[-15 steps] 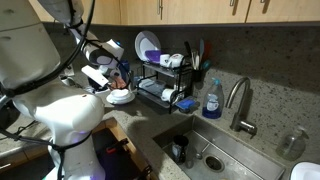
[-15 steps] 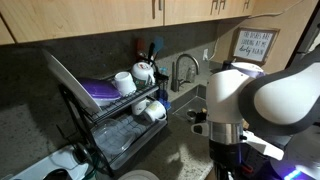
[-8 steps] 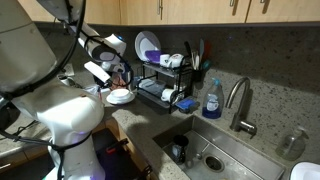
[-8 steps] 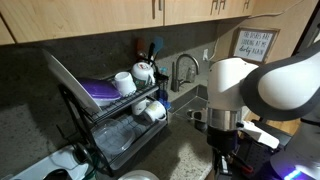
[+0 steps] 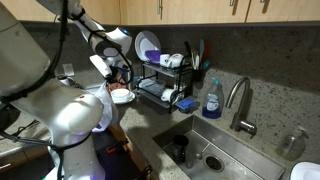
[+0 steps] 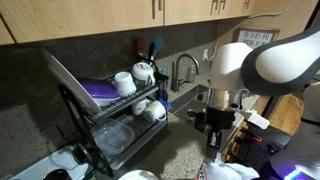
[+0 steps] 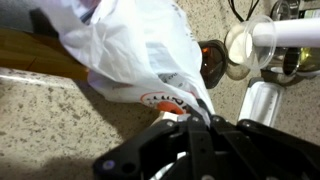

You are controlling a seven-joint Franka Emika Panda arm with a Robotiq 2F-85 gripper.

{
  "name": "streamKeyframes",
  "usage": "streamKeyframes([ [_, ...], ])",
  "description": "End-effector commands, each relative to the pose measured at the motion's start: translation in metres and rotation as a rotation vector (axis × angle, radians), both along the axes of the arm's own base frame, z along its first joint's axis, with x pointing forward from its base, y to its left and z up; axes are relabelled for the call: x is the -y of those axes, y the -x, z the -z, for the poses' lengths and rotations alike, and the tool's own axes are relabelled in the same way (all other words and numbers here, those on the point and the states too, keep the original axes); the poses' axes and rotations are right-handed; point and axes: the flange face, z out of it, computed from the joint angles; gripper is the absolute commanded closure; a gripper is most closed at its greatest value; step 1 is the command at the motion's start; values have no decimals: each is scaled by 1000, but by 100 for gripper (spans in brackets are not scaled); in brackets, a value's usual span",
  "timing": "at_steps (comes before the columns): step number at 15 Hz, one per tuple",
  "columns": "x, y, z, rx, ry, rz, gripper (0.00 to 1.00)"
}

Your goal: Move the plastic bag to the right then remove the plastic container from the plastic bag.

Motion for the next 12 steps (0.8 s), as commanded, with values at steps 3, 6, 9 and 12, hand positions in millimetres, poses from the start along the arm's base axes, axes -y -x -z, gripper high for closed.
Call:
streamKeyframes([
  [3,42,-9,-32,3,14,178,100],
  [6,59,-23,-53,8,26,251,100],
  [9,80,-34,-66,-3,26,323,100],
  [12,103,-45,-71,-20,25,392,100],
])
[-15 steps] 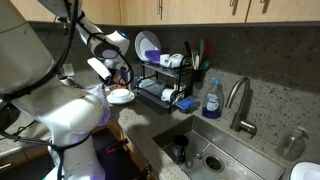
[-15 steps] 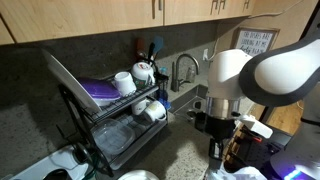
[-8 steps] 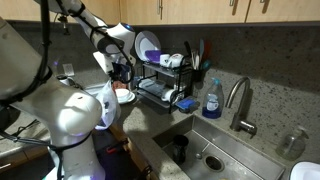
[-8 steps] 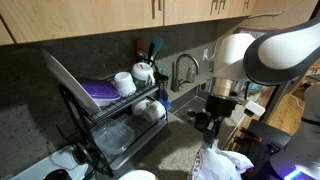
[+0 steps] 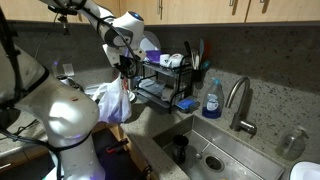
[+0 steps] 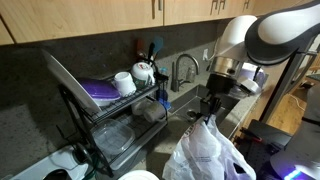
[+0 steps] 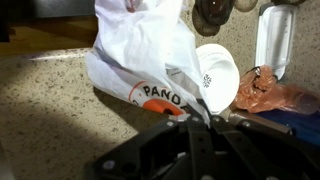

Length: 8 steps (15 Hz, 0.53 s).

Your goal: Move the plastic bag to the right then remove the plastic container from the plastic bag.

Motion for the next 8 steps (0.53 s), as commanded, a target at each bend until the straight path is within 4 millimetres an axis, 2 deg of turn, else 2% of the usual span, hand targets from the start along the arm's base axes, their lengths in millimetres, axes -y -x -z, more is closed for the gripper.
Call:
streamKeyframes([
  [1,27,-10,-12,-32,-3,82,100],
  [8,73,-26,-8,-65,-27,168,100],
])
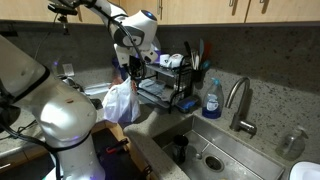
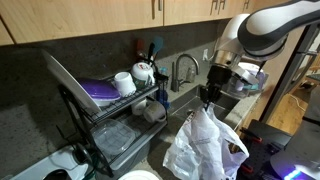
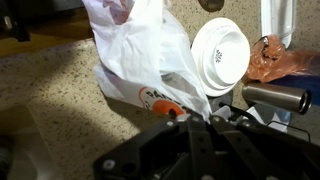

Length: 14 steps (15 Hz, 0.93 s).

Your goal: Move the plastic bag to the right then remove the plastic container from the plastic bag.

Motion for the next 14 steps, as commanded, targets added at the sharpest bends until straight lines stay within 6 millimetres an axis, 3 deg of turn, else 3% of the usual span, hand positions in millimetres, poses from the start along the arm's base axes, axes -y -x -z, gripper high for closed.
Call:
streamKeyframes([
  [1,17,-6,-2,-37,-13,43,100],
  [6,35,-17,36,-101,-66,90,100],
  [14,67,-27,116,-275,-109,180,100],
])
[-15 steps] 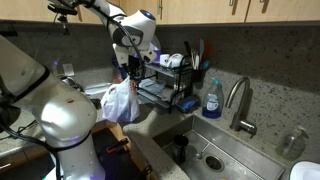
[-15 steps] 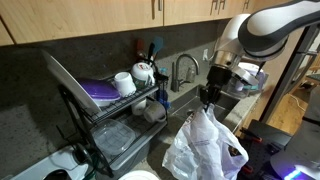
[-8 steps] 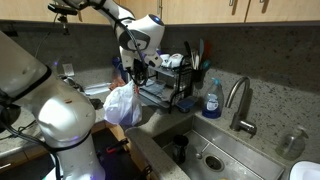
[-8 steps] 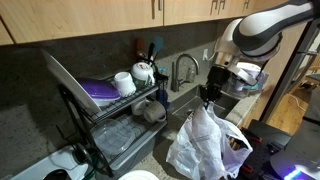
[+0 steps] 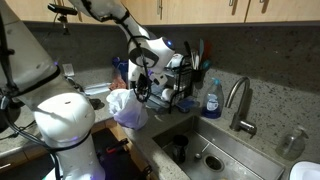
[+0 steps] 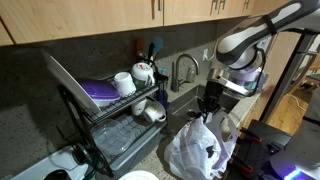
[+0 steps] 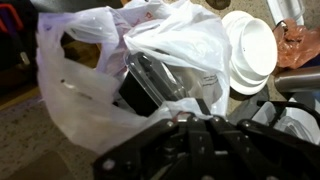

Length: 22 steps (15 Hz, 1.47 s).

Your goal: Move the plastic bag to the right then remove the plastic container from the plastic bag.

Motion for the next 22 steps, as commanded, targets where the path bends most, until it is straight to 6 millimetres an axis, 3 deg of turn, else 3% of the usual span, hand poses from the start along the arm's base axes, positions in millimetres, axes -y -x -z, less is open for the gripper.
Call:
streamKeyframes([
  [1,20,-3,31,-61,-16,42,100],
  [6,46,6,58,-145,19,90,100],
  [10,51,13,57,-151,22,96,100],
  [11,50,14,54,-148,18,89,82],
  [12,46,15,48,-139,20,79,72],
  [15,26,21,24,-94,39,10,52],
  [17,6,30,-3,-54,66,-65,37],
  [22,-58,78,-71,-34,145,-299,1],
])
